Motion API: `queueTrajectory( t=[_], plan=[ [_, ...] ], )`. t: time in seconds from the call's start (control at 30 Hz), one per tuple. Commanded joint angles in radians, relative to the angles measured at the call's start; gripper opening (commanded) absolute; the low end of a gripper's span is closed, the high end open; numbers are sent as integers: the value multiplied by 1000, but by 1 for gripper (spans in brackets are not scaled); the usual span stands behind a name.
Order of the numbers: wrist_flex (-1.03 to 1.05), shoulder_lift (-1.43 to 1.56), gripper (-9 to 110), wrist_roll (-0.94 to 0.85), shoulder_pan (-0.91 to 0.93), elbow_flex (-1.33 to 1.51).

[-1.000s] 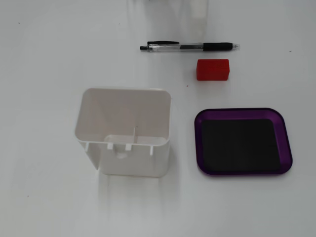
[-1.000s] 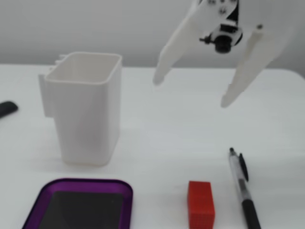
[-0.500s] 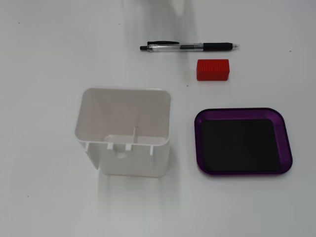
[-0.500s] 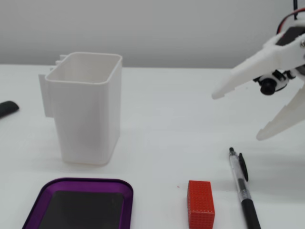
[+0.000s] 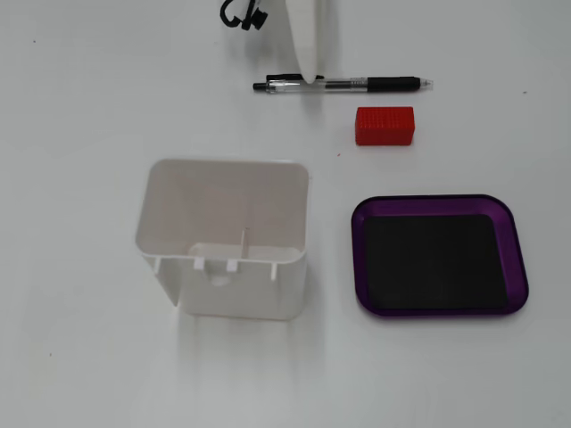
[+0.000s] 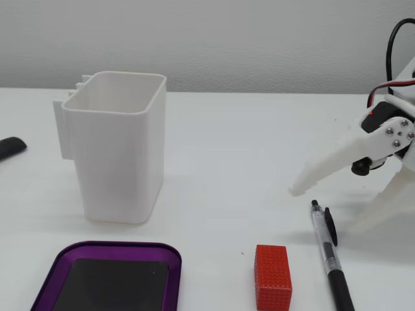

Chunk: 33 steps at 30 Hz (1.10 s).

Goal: Remove the cube from the box.

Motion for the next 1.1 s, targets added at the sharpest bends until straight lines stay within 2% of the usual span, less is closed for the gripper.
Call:
queueTrajectory(
  t=[0.0, 0.07, 0.1, 0.4, 1.07],
  plan=[
    [14, 51, 11, -58, 34, 12],
    [18, 51, 0, -115, 41, 12],
    [20, 51, -1, -130, 49, 12],
    [46, 52, -1, -146, 175, 48],
    [40, 52, 0, -144, 183, 54]
  ],
)
